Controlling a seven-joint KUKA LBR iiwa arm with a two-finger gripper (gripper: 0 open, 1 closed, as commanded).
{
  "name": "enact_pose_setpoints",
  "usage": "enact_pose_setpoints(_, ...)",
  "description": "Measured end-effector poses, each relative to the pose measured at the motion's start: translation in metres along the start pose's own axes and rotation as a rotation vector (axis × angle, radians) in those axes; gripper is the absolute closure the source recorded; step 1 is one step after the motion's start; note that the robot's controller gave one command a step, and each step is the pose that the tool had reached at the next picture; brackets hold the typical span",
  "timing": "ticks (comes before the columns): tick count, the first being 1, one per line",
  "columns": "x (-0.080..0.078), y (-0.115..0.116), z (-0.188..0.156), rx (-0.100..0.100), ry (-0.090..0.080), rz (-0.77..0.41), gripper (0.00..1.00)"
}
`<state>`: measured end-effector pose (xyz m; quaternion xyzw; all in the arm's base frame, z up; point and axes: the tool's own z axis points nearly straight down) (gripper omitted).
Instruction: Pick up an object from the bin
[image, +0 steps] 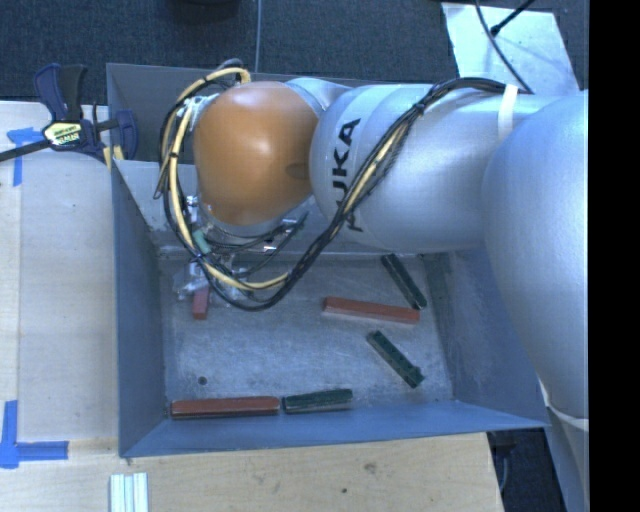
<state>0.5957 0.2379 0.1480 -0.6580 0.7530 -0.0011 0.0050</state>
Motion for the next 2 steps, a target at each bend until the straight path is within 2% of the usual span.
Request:
enact_pose_setpoints(1, -0.001, -0.002, -0.038, -0.002, 0.001, 0.004, 1.00)
enact_pose_setpoints(2, -0.001, -0.003, -0.049, -0.003, 0.001, 0.010, 1.00)
